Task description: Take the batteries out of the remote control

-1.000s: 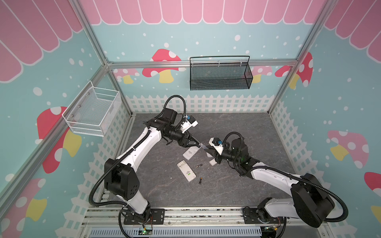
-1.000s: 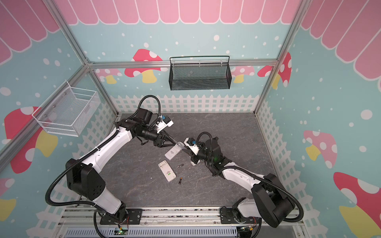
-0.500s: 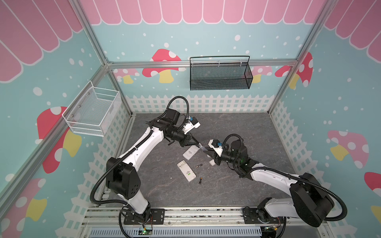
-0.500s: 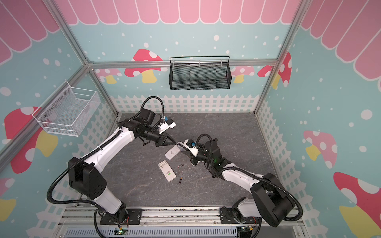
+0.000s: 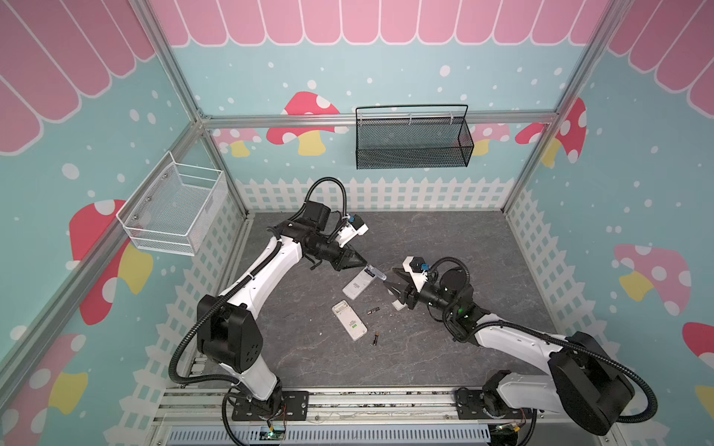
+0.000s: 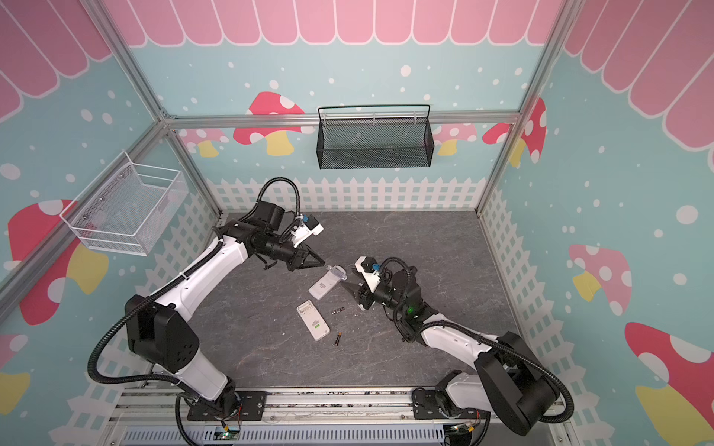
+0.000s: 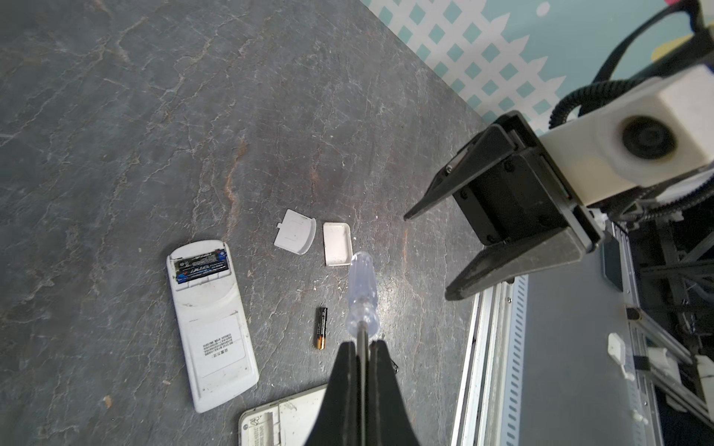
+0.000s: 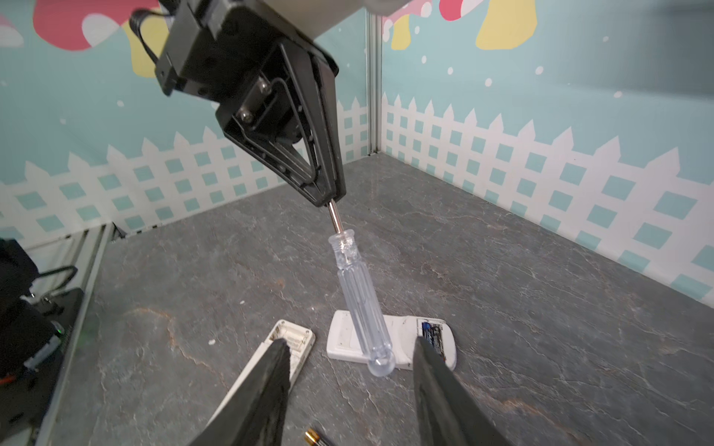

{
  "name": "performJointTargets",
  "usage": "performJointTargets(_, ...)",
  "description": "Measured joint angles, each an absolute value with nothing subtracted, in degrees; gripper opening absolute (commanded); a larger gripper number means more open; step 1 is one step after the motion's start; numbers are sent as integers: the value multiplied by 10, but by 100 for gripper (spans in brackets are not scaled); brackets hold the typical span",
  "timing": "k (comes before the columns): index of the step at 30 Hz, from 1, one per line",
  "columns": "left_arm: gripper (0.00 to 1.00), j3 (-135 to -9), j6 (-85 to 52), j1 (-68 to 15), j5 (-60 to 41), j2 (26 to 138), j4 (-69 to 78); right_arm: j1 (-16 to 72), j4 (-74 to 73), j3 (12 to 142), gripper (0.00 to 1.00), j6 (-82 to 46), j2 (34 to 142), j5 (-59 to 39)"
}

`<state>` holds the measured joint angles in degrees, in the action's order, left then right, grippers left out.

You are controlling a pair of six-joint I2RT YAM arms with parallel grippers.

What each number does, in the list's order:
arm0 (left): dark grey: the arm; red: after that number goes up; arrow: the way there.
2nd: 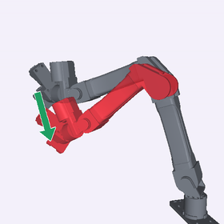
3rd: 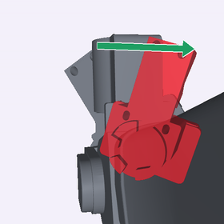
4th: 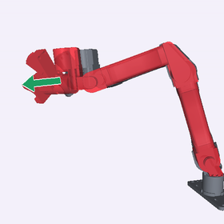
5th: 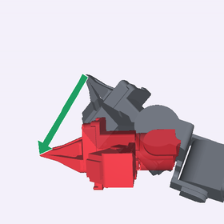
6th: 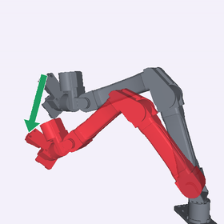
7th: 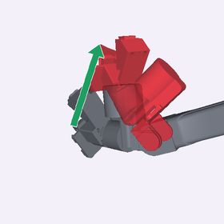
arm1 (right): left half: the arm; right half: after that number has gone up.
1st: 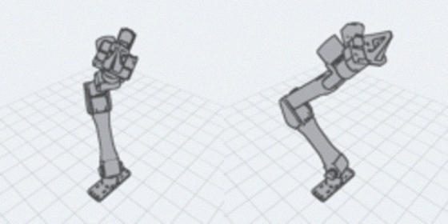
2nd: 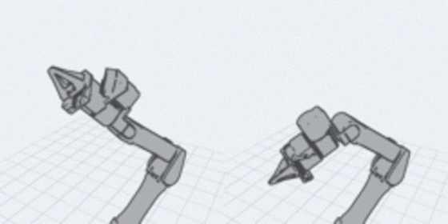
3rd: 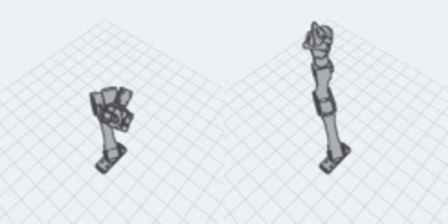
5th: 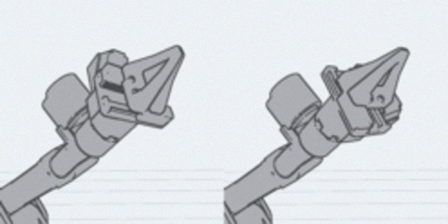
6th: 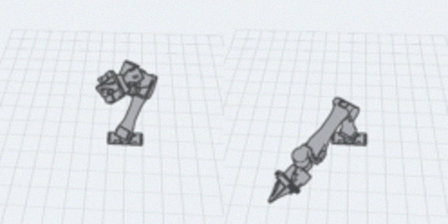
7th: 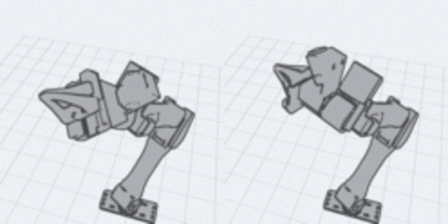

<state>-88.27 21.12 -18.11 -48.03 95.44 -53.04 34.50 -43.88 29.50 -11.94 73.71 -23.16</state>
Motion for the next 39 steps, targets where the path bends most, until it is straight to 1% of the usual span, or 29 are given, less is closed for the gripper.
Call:
performJointTargets(4,0,-875,170,-152,-509,948,-496,345,-482,303,64,-178,765,-227)
performJointTargets(5,0,-869,155,-143,-520,944,-483,345,-488,310,68,-192,775,-229)
performJointTargets(6,0,-861,137,-132,-531,939,-467,345,-496,318,74,-206,786,-230)
performJointTargets(8,0,-837,96,-110,-559,928,-423,345,-517,330,76,-233,805,-230)
performJointTargets(11,0,-784,1,-77,-603,913,-326,345,-545,346,76,-271,835,-234)
performJointTargets(15,0,-691,-171,-48,-650,905,-124,345,-573,382,72,-321,877,-241)
performJointTargets(17,0,-645,-258,-44,-667,905,-10,345,-585,399,70,-344,897,-248)
performJointTargets(20,0,-595,-374,-44,-687,905,150,345,-597,429,70,-380,927,-265)
performJointTargets(23,0,-587,-435,-44,-699,905,248,342,-607,455,68,-410,952,-282)
performJointTargets(28,0,-587,-472,-46,-708,905,313,329,-615,500,65,-468,991,-320)
performJointTargets(35,0,-587,-474,-65,-721,909,325,321,-620,562,62,-506,1024,-396)
performJointTargets(39,0,-587,-471,-78,-728,913,325,319,-627,577,57,-519,1036,-432)
